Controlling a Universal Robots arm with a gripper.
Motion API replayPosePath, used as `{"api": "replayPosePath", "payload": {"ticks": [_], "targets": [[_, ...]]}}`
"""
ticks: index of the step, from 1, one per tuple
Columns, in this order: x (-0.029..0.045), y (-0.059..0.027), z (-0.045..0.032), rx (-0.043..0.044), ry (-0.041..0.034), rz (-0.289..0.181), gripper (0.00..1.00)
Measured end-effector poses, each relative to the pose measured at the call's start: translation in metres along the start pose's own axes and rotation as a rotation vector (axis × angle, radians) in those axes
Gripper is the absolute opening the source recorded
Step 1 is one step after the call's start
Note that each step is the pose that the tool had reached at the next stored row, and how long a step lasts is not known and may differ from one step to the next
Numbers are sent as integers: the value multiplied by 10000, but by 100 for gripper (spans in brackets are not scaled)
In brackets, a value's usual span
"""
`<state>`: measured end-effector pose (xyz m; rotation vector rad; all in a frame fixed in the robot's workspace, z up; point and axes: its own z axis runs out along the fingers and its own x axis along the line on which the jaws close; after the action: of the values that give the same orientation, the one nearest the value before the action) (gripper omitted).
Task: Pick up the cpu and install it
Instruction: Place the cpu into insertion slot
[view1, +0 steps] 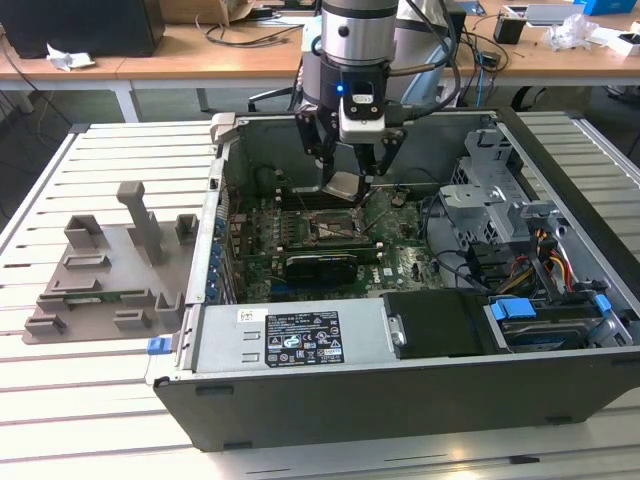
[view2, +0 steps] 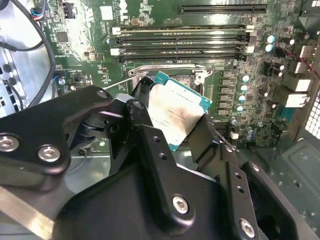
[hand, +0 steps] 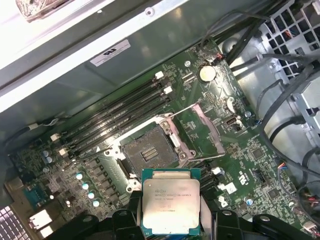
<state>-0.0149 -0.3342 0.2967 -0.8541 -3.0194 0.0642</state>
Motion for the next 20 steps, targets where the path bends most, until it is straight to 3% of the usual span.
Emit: {"api": "replayPosePath", "payload": {"ticks": [18,20], "targets": [[0,0,0,16,54,1421,55],[0,0,0,25,96,2471,55]]}}
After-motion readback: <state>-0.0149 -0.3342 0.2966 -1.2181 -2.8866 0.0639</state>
